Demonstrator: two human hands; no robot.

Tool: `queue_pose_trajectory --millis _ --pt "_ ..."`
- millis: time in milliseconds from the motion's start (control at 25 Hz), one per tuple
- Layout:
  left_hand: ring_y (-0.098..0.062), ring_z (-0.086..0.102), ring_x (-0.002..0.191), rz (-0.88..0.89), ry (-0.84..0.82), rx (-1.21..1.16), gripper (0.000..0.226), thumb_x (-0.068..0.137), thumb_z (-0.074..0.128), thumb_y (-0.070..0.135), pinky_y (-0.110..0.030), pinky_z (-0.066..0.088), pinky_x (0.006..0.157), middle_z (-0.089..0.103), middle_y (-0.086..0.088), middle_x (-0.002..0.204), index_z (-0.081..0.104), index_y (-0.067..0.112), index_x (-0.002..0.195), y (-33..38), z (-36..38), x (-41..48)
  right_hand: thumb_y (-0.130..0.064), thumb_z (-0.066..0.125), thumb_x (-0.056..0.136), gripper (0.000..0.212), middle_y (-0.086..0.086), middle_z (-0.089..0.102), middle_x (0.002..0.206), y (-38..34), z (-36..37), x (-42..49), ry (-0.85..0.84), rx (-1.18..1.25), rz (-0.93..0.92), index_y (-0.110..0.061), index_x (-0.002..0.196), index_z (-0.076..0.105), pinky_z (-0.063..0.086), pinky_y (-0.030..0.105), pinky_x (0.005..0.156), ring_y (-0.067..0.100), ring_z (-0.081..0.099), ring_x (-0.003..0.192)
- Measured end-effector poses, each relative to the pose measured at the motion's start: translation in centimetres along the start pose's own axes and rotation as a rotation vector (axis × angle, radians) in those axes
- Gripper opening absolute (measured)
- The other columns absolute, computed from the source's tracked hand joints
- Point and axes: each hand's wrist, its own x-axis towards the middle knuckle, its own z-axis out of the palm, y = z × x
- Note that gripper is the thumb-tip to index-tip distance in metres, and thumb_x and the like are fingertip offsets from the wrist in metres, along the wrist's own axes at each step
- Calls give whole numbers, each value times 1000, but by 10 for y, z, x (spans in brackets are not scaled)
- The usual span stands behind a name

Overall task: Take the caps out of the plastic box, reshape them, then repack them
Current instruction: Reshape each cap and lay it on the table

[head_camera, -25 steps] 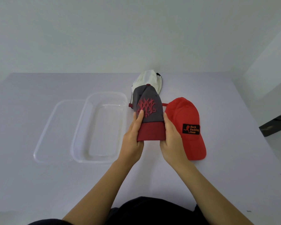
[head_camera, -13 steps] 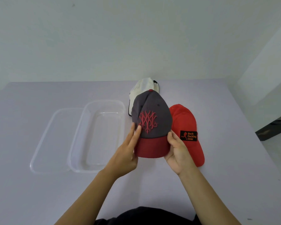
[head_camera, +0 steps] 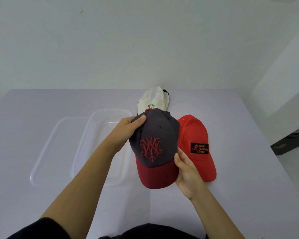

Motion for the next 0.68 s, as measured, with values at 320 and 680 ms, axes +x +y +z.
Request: queue_pose_trajectory --millis 320,680 --pt "-18 70 89 136 132 55 26 93 55 33 -27 56 78 74 -7 99 69 14 104 15 9 -2 -39 54 86 63 -19 31 143 -34 11 9 209 -864 -547 -27 143 28 26 15 108 -4 29 133" --pt "-20 66 101 56 68 28 26 93 51 44 -36 52 91 69 -6 111 65 26 106 12 24 0 -24 54 91 18 2 72 98 -55 26 37 -20 -578 -336 -17 102 66 54 27 78 16 68 92"
